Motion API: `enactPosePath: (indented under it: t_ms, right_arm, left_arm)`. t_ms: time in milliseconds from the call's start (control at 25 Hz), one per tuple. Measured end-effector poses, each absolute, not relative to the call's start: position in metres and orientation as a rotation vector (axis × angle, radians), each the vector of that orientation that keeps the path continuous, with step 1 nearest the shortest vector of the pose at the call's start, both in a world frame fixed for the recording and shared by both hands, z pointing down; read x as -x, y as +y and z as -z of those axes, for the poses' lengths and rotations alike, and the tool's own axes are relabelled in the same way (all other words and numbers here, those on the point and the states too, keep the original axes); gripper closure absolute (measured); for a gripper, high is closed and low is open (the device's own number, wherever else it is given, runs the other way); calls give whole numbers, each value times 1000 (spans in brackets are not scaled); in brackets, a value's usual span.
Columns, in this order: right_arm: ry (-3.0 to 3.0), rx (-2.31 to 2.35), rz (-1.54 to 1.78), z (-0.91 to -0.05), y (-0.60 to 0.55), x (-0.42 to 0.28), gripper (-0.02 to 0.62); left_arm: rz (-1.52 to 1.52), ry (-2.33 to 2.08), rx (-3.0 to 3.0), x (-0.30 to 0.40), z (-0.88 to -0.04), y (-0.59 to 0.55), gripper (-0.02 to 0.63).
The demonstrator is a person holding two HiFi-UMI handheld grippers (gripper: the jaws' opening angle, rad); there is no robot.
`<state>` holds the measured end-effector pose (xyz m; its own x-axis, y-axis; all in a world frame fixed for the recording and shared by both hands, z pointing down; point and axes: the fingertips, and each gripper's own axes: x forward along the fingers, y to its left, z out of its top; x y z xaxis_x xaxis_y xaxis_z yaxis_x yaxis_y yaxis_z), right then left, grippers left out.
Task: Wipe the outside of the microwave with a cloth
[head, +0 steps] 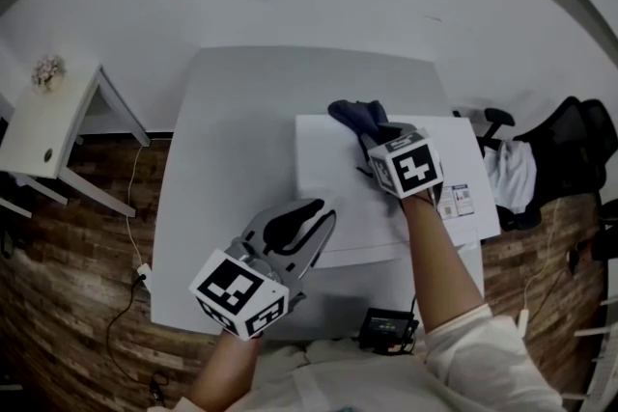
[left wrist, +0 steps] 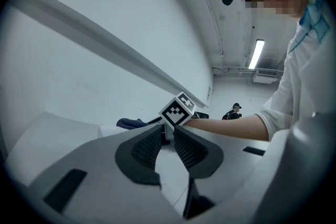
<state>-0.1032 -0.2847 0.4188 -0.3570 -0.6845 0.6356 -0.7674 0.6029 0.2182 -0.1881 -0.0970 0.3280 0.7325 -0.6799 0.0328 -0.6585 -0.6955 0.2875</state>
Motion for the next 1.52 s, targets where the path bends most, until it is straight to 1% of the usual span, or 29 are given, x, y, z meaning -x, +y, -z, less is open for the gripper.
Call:
enactPosePath:
  t_ms: [360,600,760,960,1080,1320,1520]
  right_arm:
    - [-2183,-1003,-78,-418,-271,162,505]
    - [-2229,-872,-9,-418,-261,199,503]
    - [-2250,-702,73,-419,-248,224,503]
    - [-2153,-420,273,-425,-232,252,503]
    - [-2097,-251,336,-431,-220,262,503]
    - [-2102,-82,300,-434,-209,261,503]
    - [-2136,-68,240,-433,-209,263,502]
  left_arm:
    - [50,-1174,-2610,237,-349,-167,529]
    - [7,-1184,-2627,249,-360,-180,529]
    - [-107,-1216,-2660,262,-374,-177,529]
    - [-175,-1236,-2671,282,-390,-180,528]
    - [-258,-1225,-2693,289,-403,-184,517]
    - [-464,-1153,-2713,289,-442,-195,511]
    - [-463,-1060,-2730,273,-452,-205,483]
